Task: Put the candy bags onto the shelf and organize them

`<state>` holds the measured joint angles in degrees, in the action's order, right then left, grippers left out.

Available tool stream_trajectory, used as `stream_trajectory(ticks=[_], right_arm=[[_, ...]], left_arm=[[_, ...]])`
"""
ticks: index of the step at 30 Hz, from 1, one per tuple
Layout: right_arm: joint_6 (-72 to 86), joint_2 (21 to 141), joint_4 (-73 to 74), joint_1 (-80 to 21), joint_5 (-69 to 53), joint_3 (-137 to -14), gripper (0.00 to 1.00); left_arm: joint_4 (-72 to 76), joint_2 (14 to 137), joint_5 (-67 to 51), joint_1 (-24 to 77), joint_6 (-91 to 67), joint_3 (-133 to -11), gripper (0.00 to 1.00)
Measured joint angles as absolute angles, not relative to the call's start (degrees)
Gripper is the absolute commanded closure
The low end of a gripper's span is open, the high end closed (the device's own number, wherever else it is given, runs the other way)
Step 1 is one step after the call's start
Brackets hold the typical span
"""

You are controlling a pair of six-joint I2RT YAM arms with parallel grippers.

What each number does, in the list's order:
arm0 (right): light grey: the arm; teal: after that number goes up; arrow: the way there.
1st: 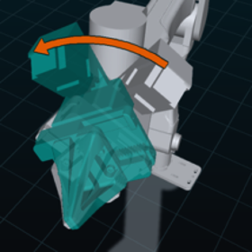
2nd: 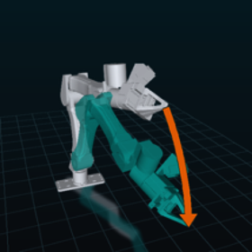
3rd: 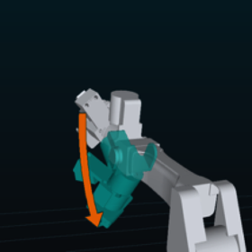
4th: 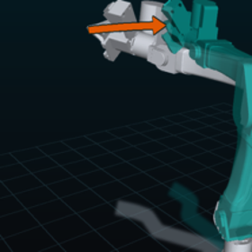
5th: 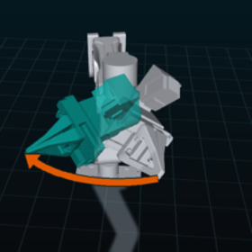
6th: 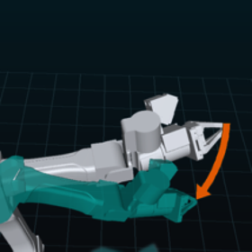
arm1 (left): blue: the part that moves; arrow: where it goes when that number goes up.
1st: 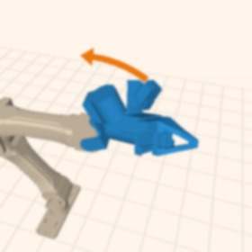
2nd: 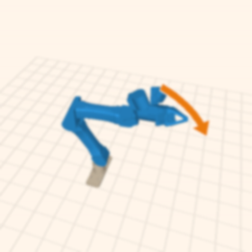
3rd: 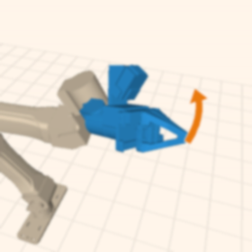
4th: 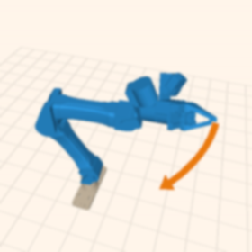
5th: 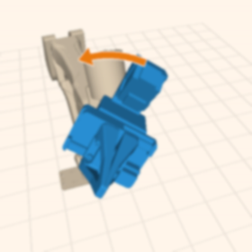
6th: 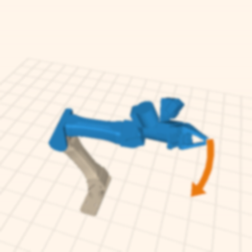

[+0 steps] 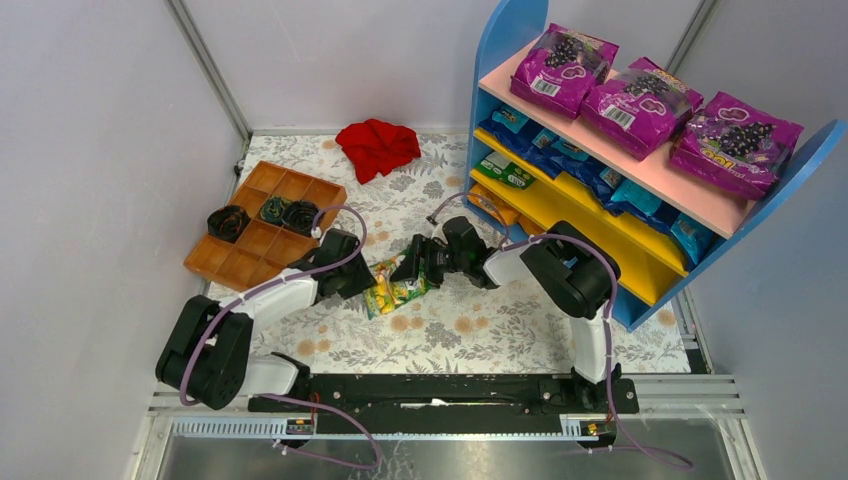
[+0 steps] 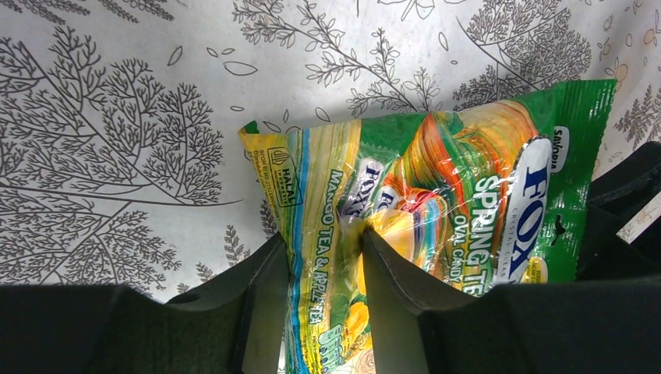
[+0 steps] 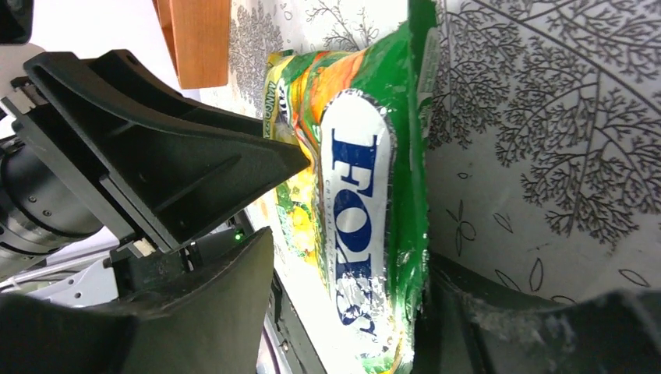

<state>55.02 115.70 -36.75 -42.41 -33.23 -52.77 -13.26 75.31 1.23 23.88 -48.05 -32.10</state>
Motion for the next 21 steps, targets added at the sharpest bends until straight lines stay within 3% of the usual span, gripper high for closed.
stream_trajectory(ticks=[4,9,15,21], right_arm=[[54.4,115.8,-35.7,-42.4,-31.9,-52.8,0.6],[51.0,114.8,-32.3,-42.5,-30.5,-52.8,0.83],[43.9,108.5,-24.1,-42.7,-29.0,-52.6,0.92],[30.0,89.6,-4.3,-43.0,-18.8,-52.4,0.97]], left_arm=[[-13.5,75.0,1.7,23.8,-47.9,-32.1,0.51],[-14.2,74.3,1.3,23.8,-47.7,-32.2,0.36],[-22.1,70.8,-0.3,23.8,-46.1,-36.1,0.3],[-25.6,63.7,3.0,23.8,-41.0,-49.7,0.27]])
